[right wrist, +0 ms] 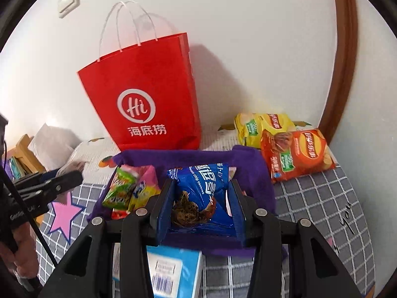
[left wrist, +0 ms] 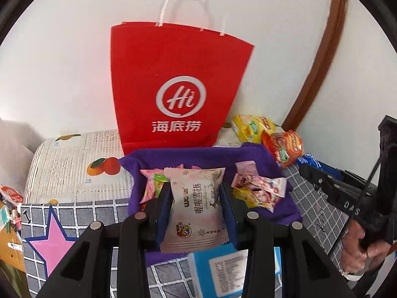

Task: Organize snacks
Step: 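Open the right tool to drop the blue bag while the left tool releases the candy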

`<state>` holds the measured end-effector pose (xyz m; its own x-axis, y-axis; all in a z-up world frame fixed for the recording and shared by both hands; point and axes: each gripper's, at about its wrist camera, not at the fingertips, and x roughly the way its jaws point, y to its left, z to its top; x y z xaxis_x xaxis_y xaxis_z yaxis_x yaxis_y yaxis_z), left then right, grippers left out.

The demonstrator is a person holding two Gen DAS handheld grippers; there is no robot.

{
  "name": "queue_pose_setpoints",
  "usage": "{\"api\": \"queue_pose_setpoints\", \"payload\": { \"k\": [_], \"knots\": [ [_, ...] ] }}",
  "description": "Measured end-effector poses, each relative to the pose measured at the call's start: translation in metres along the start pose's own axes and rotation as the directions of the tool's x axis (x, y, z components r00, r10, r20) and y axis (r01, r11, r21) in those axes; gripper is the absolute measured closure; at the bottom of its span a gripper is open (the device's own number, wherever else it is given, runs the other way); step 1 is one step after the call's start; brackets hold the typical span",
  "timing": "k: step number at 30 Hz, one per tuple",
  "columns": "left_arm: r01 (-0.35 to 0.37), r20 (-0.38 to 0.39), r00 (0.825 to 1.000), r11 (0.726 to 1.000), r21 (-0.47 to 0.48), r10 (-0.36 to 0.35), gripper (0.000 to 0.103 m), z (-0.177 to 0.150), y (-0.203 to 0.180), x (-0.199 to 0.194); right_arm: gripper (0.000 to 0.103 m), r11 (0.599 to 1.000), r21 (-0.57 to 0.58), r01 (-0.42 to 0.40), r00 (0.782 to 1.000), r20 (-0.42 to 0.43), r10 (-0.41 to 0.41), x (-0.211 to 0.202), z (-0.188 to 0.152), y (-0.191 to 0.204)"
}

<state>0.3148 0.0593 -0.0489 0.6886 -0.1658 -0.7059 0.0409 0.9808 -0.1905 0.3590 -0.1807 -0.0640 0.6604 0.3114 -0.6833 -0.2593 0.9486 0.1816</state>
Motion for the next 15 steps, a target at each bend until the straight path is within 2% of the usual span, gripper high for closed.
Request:
{"api": "queue_pose_setpoints", "payload": {
  "k": [8, 15],
  "knots": [
    [0.002, -0.033, 0.999, 0.999, -0.049, -0.003, 0.067, 0.008, 0.016, 0.034, 0.060, 1.000, -0.001, -0.024, 0.999, -0.043, 0.024, 0.047, 0.017, -0.004],
    [0.053, -0.049, 0.997, 0.998, -0.044, -0.055, 0.067, 0.011, 0.003, 0.058, 0.060, 0.999, 0.011, -0.040, 0.987, -0.158, 0.041, 0.095, 0.011, -0.011]
  ]
}}
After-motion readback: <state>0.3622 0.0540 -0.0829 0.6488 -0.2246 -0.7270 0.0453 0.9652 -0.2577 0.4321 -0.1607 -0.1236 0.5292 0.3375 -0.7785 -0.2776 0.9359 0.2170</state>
